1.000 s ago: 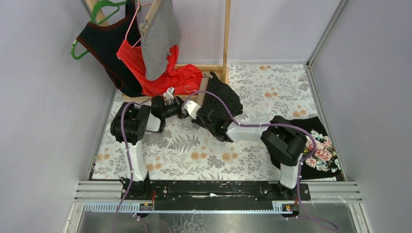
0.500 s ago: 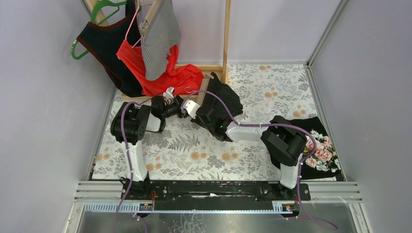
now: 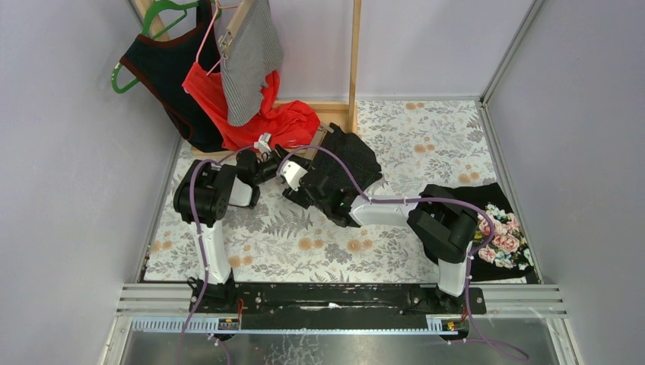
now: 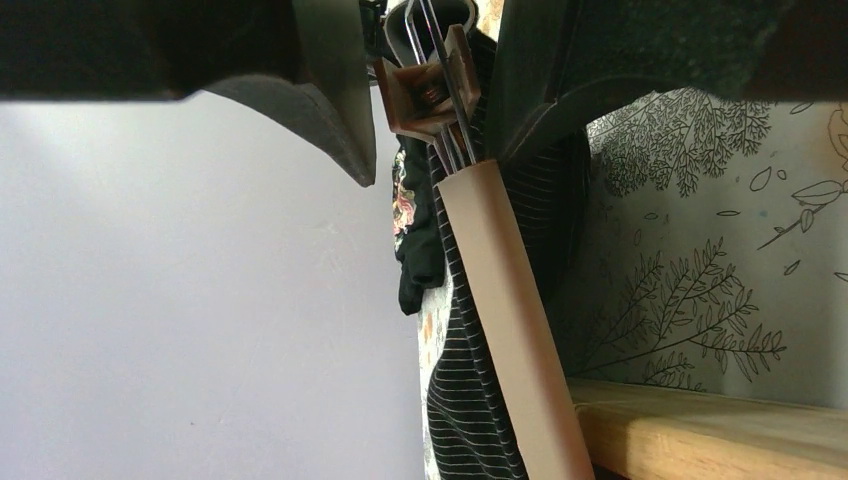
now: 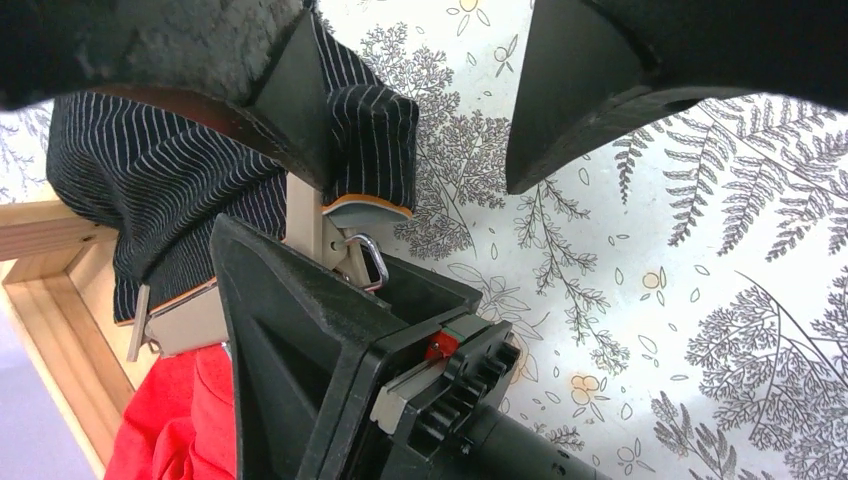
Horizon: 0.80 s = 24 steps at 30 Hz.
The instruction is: Clip the underwear to the hanger
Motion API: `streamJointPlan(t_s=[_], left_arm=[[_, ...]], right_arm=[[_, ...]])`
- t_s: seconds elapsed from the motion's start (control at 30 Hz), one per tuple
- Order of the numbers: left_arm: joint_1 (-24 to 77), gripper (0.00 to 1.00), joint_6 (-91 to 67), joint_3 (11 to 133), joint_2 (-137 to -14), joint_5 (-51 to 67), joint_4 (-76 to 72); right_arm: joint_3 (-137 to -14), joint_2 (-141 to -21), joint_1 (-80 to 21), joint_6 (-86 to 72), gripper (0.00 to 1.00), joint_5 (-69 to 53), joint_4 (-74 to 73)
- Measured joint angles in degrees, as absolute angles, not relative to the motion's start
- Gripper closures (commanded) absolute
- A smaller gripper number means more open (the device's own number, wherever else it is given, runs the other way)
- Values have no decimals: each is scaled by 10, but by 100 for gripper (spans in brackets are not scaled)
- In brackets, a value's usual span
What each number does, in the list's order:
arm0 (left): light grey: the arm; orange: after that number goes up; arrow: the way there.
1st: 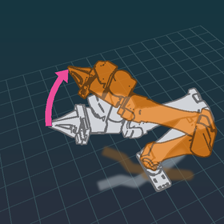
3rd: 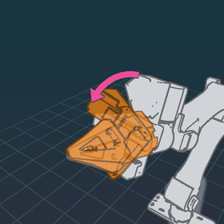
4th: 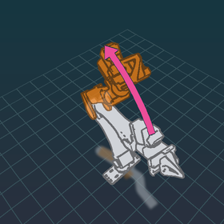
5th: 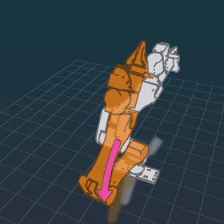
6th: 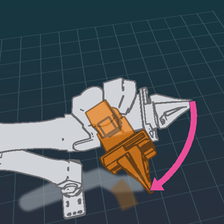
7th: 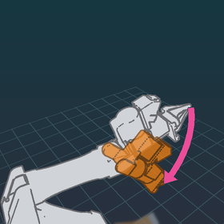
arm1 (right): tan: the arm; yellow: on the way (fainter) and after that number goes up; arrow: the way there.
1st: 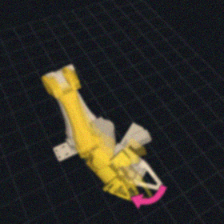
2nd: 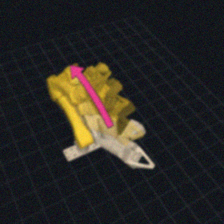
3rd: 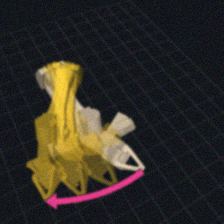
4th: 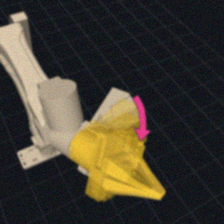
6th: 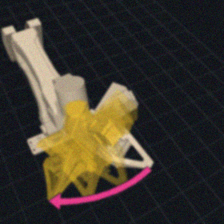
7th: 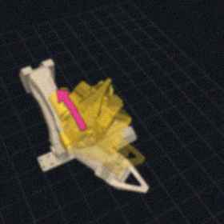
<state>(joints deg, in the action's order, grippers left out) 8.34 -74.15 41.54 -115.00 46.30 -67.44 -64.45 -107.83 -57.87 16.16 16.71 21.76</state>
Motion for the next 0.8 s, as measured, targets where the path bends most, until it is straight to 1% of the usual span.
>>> streamJointPlan(t_s=[0.1, 0.17, 0.23, 0.37, 0.47, 0.53, 0.6, 0.67, 0.8], left_arm=[[83, 58, -743, 415, -1150, 463, -676], [83, 58, -743, 415, -1150, 463, -676], [83, 58, -742, 415, -1150, 463, -676], [83, 58, -740, 415, -1150, 463, -676], [83, 58, -738, 407, -1150, 463, -680], [83, 58, -738, 395, -1150, 463, -689], [84, 60, -739, 383, -1152, 463, -701], [85, 66, -742, 374, -1156, 463, -716], [87, 68, -756, 361, -1172, 466, -757]], right_arm=[[-639, -1077, -578, 151, 27, 169, 229], [-627, -1070, -577, 140, 23, 169, 235], [-605, -1049, -573, 128, 22, 169, 234], [-567, -972, -550, 98, 20, 160, 212], [-567, -904, -516, 70, 20, 153, 187], [-588, -875, -488, 59, 22, 155, 166], [-627, -876, -469, 57, 22, 160, 143], [-682, -903, -463, 59, 22, 166, 114], [-784, -998, -462, 55, 22, 168, 75]])
